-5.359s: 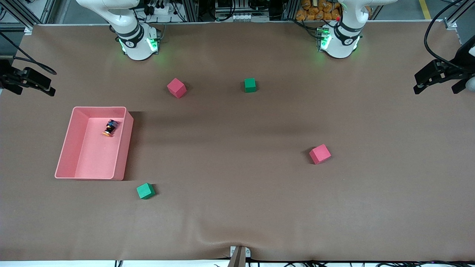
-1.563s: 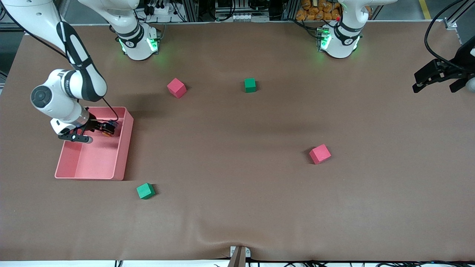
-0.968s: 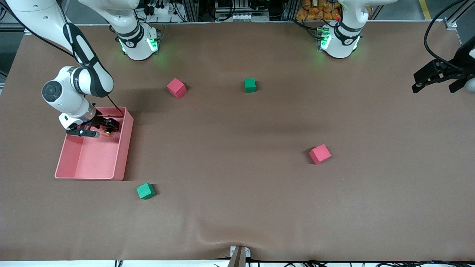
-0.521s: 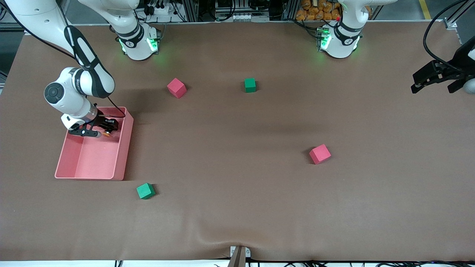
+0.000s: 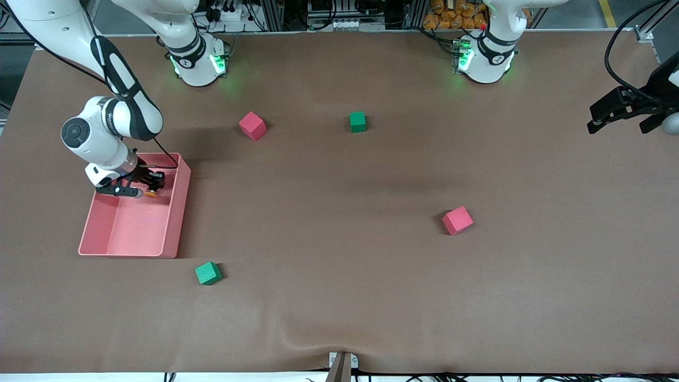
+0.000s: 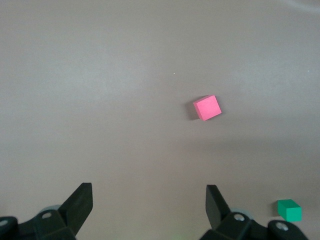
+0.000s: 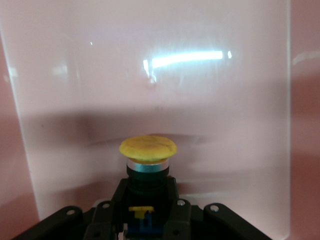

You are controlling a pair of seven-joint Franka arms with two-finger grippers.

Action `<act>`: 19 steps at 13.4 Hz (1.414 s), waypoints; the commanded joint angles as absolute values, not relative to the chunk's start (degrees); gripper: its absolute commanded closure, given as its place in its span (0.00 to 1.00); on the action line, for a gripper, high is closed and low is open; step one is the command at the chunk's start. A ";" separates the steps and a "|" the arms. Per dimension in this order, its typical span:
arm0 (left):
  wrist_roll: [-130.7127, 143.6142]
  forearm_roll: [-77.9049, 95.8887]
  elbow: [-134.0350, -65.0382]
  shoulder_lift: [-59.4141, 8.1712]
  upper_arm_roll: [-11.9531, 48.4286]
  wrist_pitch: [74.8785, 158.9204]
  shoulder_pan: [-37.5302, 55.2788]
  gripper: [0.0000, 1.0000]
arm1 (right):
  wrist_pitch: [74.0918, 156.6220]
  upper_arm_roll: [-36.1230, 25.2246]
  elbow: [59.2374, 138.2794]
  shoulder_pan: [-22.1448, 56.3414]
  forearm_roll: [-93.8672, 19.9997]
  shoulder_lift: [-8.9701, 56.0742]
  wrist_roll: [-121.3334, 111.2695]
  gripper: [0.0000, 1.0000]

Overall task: Place and upright button with both arms
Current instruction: 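Close the right gripper on the button's blue base, then lift the button out of the tray and carry it to mid-table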

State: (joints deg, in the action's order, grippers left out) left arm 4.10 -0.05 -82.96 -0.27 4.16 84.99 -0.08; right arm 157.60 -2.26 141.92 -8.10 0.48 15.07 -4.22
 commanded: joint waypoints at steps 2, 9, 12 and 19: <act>3.08 1.05 -82.71 -0.18 4.31 84.38 -0.62 0.00 | 142.98 -1.41 134.25 -8.96 1.41 10.02 -5.54 1.00; 3.08 1.05 -82.71 -0.18 4.31 84.38 -0.62 0.00 | 108.46 -1.32 107.68 1.99 1.23 10.99 -6.42 1.00; 3.08 1.05 -82.71 -0.18 4.31 84.38 -0.62 0.00 | 112.13 -1.32 102.15 14.19 -0.17 15.71 -5.28 1.00; 3.08 0.97 -82.71 -0.18 4.31 84.38 -0.62 0.00 | 117.49 -1.32 86.33 33.72 0.35 33.89 23.86 1.00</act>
State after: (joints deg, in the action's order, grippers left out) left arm 4.10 0.02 -83.03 -0.27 4.15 85.00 -0.09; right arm 116.82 -0.38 93.29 29.20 0.01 26.66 16.69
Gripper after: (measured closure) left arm 0.000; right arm 0.661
